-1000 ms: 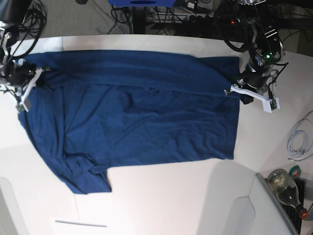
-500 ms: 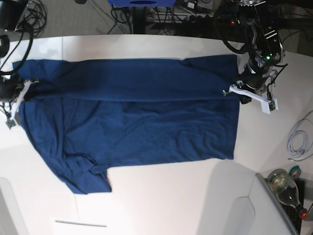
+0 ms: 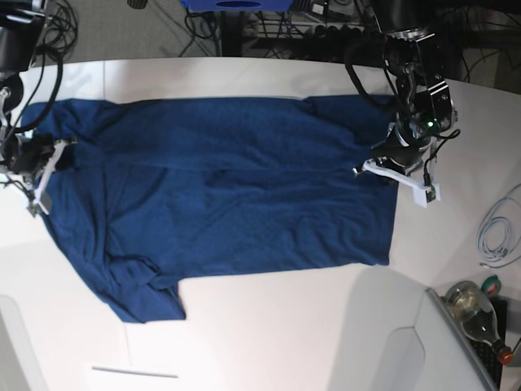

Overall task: Layout the t-shirt on the table in an organized manner, then fold the t-shirt properly
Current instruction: 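Pull the held shirt edge apart with both grippers to flatten it, then regrasp the shirt corners and stretch them apart with both grippers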

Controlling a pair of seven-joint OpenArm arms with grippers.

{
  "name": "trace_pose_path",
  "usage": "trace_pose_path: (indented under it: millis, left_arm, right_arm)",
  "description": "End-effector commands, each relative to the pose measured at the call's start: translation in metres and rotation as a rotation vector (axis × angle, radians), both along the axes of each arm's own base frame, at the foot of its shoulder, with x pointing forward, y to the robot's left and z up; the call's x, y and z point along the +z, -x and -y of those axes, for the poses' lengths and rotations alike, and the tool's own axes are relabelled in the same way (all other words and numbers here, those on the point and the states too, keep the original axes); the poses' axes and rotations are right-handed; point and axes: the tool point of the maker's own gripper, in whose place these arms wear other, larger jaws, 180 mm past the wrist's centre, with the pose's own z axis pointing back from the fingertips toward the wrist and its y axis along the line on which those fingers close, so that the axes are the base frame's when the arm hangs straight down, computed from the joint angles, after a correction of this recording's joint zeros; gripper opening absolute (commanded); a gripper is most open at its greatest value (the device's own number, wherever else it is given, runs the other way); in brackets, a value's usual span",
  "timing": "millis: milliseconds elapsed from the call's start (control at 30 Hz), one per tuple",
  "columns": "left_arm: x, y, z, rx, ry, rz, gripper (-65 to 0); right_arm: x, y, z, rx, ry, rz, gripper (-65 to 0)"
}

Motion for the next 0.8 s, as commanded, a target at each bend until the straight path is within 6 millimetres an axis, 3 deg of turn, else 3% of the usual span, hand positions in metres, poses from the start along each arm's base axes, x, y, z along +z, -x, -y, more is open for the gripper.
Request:
trace_pose_path:
  millis: [0,100,200,267,367,467,600,767]
  left_arm:
    - [0.011,-0.01,-0.003,0.0,-0.01,0.044,-65.0]
    - [0.012,-0.011,-0.006,0.007,-0.012,0.047,-65.0]
    - [0.015,-0.012,-0.008,0.008,-0.016,0.055,-65.0]
    - [0.019,-0.012,-0.009,0.01,-0.018,0.066,-51.7]
    - [0.034,-0.004,-0.022,0.046,-0.045,0.103,-26.0]
    - [0.048,0.015,-0.032,0.128,-0.013,0.149,-13.2]
    - [0.04,0.06,-0.035,0.218,0.117,0.148,-12.5]
    - [0.03,0.098,-0.026,0.174,0.189,0.136,-12.5]
  right_arm:
    - [0.015,-0.016,0.008,-0.005,0.012,0.062,-60.3]
    - [0.017,-0.017,0.009,-0.005,0.013,0.075,-45.6]
    - [0.032,-0.02,0.027,-0.077,0.021,0.13,-28.8]
    - [0.042,-0.019,0.038,-0.151,0.012,0.176,-22.1]
    - [0.061,-0.005,0.064,-0.281,0.026,0.254,-20.3]
    - [0.065,0.016,0.077,-0.398,0.019,0.286,-20.3]
    - [0.062,0.046,0.096,-0.591,-0.048,0.324,-20.3]
    - [0.051,0.074,0.096,-0.667,-0.09,0.261,-20.3]
